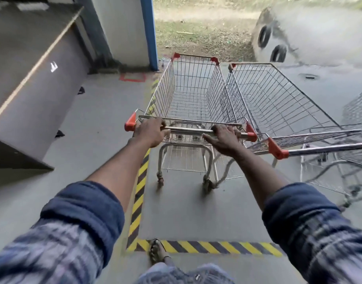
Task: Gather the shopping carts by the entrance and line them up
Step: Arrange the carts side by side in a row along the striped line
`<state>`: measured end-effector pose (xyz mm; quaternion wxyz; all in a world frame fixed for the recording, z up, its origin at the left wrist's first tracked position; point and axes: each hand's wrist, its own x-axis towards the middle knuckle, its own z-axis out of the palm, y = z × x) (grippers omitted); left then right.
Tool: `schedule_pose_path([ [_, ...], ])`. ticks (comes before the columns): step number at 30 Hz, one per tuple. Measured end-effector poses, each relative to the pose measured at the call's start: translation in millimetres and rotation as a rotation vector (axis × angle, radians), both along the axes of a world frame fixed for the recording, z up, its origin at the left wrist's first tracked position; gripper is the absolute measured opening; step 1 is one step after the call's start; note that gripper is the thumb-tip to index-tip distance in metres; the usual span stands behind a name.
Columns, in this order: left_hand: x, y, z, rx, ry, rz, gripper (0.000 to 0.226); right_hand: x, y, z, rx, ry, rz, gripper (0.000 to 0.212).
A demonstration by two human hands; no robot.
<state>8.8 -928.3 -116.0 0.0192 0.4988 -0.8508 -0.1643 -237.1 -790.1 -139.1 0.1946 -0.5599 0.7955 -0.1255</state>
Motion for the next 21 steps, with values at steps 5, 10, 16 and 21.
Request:
schedule_pose_path([
  [5,9.7,41.0,-18.9,0.01,0.034,0.003,0.033,-8.2,46.8,-7.5,-0.056,0.033,0.018,0.052],
  [10,-1.0,111.9,-31.2,0.042,0.09,0.058,0.042,-39.4,88.5,-8.6,-0.053,0.07,0.049,0.048],
  [16,12.2,192.7,-39.2,0.017,0.138,0.113,0.036,-33.4,136.2,-11.2,-0.022,0.122,0.051,0.058],
  [21,74.0,181.5,-32.1,-0.012,0.141,0.067,0.021,39.0,163.3,-18.9,-0.135,0.091,0.031,0.046],
])
